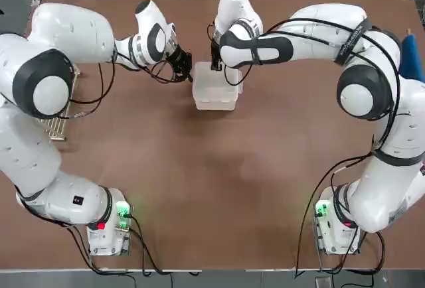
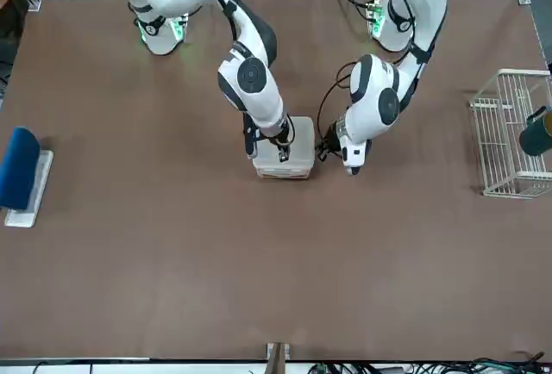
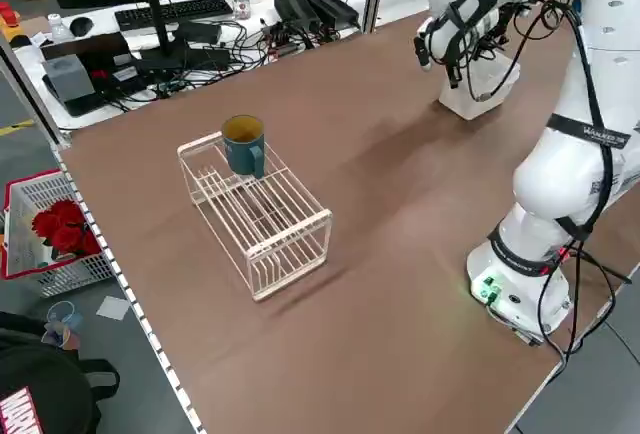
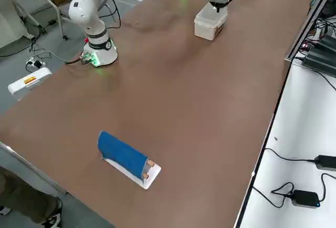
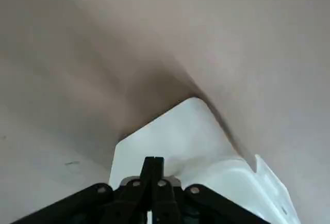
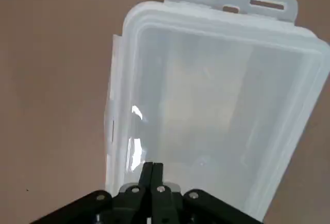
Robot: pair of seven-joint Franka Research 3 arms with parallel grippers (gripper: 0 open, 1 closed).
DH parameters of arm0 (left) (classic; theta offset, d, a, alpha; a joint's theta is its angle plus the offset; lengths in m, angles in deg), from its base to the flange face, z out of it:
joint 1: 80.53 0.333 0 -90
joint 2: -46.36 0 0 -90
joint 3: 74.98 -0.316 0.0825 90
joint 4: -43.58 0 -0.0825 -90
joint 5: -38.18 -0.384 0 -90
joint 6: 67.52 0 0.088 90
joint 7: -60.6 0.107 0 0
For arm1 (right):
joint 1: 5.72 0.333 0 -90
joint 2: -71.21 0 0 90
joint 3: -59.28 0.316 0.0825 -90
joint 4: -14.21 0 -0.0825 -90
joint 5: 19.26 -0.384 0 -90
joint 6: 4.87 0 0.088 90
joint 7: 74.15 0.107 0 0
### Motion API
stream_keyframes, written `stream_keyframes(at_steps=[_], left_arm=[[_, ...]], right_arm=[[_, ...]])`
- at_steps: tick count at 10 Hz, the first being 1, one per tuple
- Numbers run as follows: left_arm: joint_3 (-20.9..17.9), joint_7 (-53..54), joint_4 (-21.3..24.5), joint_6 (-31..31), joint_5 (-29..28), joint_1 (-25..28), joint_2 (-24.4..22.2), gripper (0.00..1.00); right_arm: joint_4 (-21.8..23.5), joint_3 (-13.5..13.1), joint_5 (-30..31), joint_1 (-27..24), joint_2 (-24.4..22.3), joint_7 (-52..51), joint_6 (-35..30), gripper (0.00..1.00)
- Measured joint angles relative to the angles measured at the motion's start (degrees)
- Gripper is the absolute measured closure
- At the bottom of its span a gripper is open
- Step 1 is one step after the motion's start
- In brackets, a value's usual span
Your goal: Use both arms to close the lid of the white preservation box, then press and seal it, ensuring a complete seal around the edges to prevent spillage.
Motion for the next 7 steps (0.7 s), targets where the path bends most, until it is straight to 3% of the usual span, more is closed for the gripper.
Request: stream_keyframes(at_steps=[4,7], left_arm=[[0.0,0.0,-2.1,-7.5,-4.2,3.6,-4.2,0.99],[0.4,-4.4,-4.6,-8.7,-4.7,3.3,-5.0,0.99]], right_arm=[[0.0,0.0,0.0,0.0,0.0,0.0,0.0,0.99],[-0.5,0.0,0.0,-0.1,0.0,-0.3,-1.6,0.99]])
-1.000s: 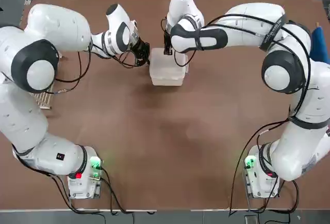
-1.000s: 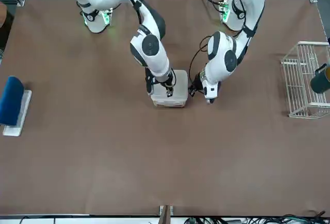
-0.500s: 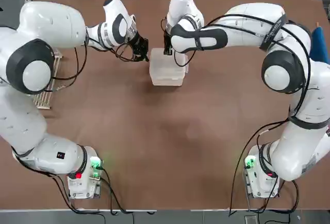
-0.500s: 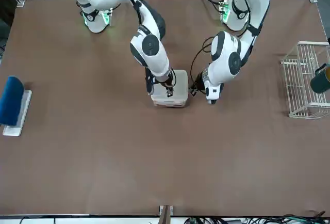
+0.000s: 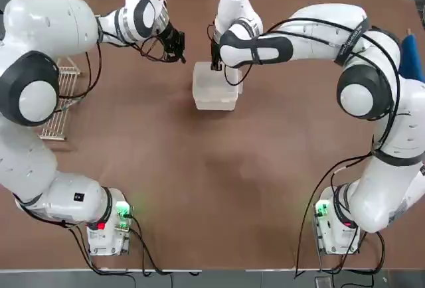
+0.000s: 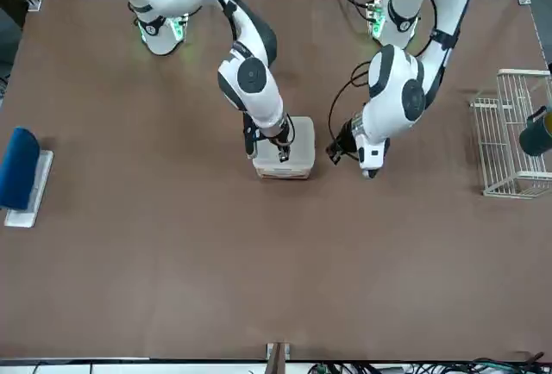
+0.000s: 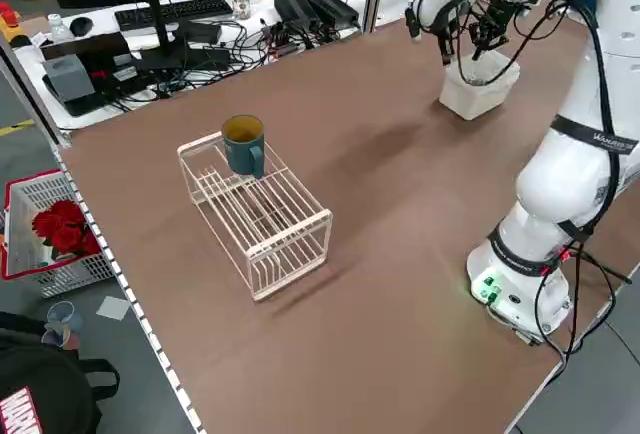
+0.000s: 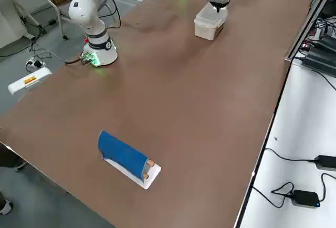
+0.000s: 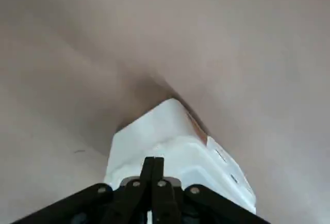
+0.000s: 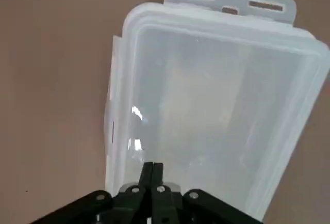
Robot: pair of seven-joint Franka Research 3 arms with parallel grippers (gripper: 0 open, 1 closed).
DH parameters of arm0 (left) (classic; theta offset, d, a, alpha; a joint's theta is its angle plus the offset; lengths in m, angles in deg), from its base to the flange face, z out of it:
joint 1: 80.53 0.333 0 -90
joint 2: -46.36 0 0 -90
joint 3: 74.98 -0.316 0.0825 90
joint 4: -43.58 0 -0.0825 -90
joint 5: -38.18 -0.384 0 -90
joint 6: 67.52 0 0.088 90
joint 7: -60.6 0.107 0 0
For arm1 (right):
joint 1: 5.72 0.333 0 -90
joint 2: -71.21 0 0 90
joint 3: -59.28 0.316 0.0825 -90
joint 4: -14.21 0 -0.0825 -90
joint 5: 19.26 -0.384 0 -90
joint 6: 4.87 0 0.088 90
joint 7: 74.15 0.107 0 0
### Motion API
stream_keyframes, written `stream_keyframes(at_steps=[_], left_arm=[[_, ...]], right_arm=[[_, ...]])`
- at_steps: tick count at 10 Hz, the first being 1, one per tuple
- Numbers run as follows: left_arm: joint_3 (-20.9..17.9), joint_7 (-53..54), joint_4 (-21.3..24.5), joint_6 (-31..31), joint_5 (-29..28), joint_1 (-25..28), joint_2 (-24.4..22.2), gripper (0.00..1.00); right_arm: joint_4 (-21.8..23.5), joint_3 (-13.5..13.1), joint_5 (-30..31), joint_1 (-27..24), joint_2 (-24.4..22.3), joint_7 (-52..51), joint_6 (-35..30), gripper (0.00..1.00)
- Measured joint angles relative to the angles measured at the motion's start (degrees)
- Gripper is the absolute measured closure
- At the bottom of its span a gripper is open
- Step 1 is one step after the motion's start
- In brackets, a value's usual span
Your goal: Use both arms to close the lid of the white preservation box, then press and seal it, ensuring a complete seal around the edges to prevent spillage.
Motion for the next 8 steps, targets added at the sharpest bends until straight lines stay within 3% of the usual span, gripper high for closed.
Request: stream_keyframes(at_steps=[5,8], left_arm=[[0.4,-8.9,-1.5,0.1,-7.8,-3.7,0.0,0.99],[0.5,-17.2,-7.0,-0.6,-12.3,-7.8,0.0,0.99]], right_arm=[[-1.3,-0.2,0.0,-4.7,-5.0,-10.5,-14.4,0.99],[1.4,-0.5,-3.4,-11.4,-8.6,-23.7,-19.1,0.99]])
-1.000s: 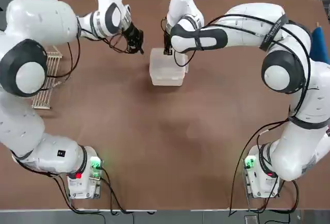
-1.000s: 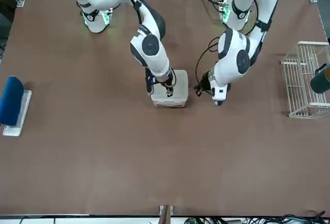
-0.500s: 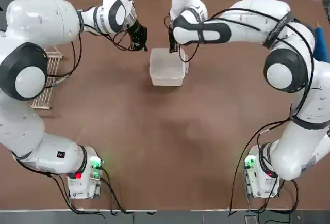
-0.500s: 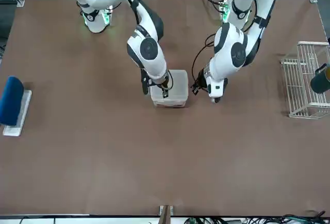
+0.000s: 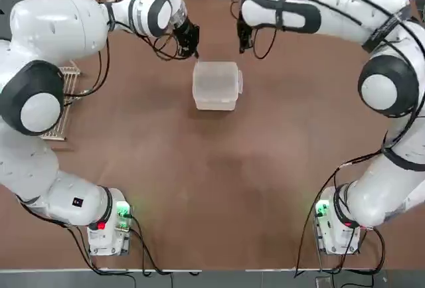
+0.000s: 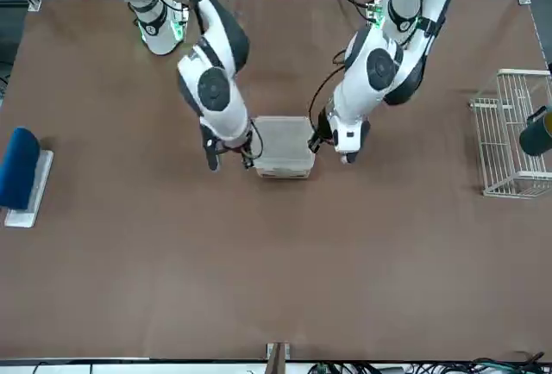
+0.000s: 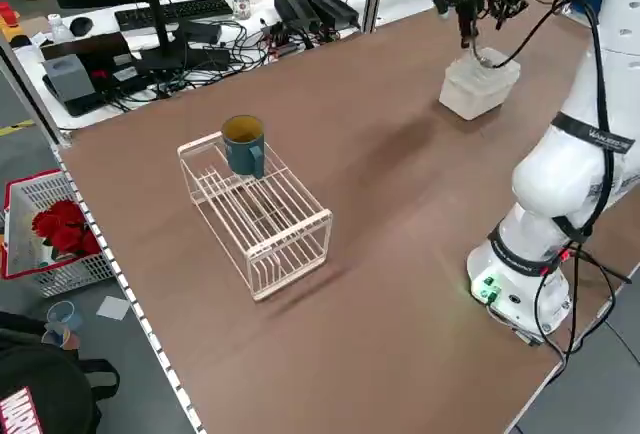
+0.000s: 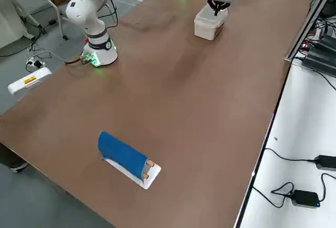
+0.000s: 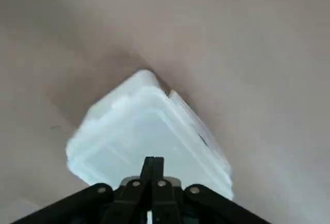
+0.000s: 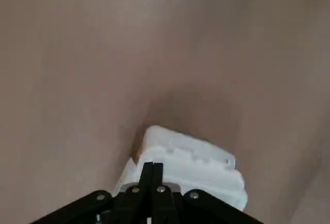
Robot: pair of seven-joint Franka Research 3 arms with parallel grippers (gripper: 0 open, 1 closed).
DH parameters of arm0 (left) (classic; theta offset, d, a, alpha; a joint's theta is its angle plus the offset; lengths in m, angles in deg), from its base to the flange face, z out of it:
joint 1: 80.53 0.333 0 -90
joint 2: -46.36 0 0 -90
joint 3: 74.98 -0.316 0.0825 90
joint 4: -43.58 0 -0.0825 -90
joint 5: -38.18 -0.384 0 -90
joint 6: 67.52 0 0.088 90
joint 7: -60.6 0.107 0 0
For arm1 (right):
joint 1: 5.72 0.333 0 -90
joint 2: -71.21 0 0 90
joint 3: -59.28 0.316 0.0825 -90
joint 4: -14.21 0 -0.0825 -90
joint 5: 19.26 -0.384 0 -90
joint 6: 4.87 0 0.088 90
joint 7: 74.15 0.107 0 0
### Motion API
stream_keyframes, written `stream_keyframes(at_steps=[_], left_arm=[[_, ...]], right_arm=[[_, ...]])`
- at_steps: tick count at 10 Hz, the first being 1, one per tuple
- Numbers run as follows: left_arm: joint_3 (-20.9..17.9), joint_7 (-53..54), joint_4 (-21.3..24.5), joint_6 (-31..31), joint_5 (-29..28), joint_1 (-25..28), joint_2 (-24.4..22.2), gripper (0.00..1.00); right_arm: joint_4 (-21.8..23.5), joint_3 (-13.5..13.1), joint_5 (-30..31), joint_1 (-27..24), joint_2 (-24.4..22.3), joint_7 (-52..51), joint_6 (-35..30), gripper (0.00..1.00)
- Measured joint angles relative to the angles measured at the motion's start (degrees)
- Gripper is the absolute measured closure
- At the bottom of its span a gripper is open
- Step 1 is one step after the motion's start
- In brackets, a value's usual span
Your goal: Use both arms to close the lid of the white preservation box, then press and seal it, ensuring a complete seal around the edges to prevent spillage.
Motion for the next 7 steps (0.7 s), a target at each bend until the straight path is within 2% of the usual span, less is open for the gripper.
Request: stream_keyframes(at_steps=[2,5,7], left_arm=[[0.1,-8.1,-2.7,-0.3,-5.6,-4.6,1.8,0.99],[0.0,-17.0,-8.3,-0.2,-12.0,-9.8,7.9,0.99],[0.0,-22.4,-13.3,-0.2,-16.8,-12.2,12.8,0.99]], right_arm=[[4.5,-0.4,-5.5,-4.1,-2.1,-8.0,0.3,0.99],[12.4,-3.9,-19.0,-5.2,-3.6,-19.3,5.5,0.99],[15.6,-6.2,-28.6,-5.4,-3.8,-27.1,6.1,0.99]])
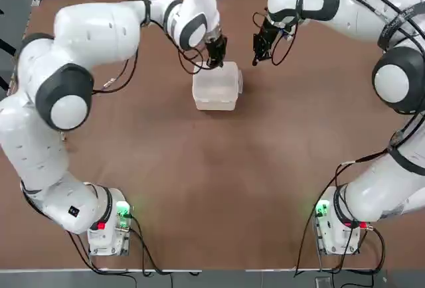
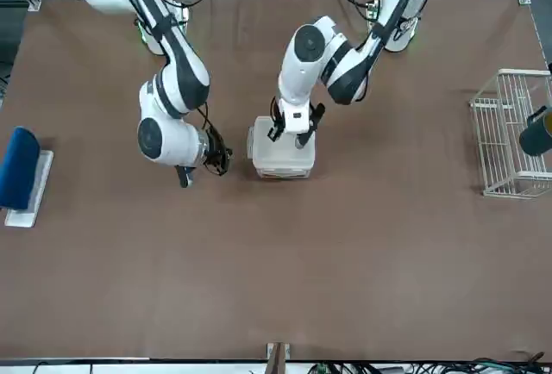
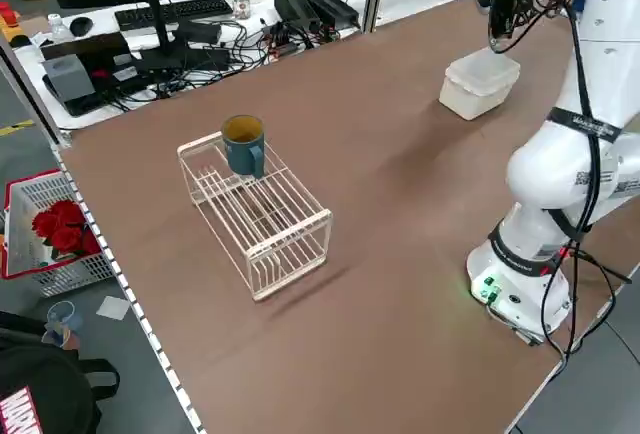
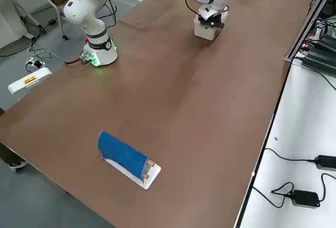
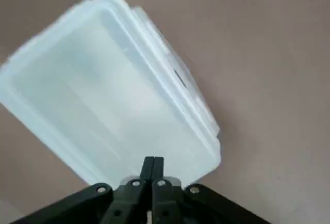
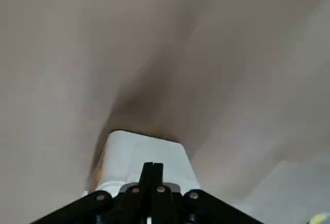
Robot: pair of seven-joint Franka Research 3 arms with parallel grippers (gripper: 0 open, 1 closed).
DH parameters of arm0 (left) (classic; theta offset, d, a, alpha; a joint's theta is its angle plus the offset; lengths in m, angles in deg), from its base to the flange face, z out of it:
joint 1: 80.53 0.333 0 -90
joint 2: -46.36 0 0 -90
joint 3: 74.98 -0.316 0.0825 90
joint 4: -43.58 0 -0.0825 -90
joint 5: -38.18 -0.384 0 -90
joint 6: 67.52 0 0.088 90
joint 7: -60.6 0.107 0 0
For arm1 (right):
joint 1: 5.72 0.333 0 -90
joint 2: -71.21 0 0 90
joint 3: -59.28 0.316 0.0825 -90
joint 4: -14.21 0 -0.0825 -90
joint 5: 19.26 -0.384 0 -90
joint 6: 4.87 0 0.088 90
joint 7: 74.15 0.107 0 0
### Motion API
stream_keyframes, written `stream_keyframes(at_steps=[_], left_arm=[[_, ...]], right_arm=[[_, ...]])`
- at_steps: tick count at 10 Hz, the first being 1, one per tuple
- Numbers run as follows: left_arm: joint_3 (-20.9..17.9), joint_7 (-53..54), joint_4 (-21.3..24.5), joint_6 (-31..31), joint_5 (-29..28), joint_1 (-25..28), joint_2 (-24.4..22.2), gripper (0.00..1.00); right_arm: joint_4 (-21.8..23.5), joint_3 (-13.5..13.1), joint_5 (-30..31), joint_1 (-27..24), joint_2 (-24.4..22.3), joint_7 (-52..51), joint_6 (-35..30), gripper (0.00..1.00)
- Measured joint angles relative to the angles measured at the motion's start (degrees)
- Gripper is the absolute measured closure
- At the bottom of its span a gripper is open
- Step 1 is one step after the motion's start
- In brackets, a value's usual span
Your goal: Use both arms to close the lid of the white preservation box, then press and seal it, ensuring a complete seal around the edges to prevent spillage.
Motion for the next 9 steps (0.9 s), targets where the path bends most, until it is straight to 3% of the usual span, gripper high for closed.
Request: stream_keyframes(at_steps=[4,9], left_arm=[[-0.3,-4.1,-4.3,0.0,-5.3,-3.1,5.4,0.99],[-0.7,-4.5,-5.8,-0.1,-6.5,-4.7,7.5,0.99]], right_arm=[[4.9,-2.2,-15.9,-0.1,-0.1,-11.9,1.3,0.99],[7.0,-2.2,-20.3,0.9,0.0,-13.7,5.3,0.99]])
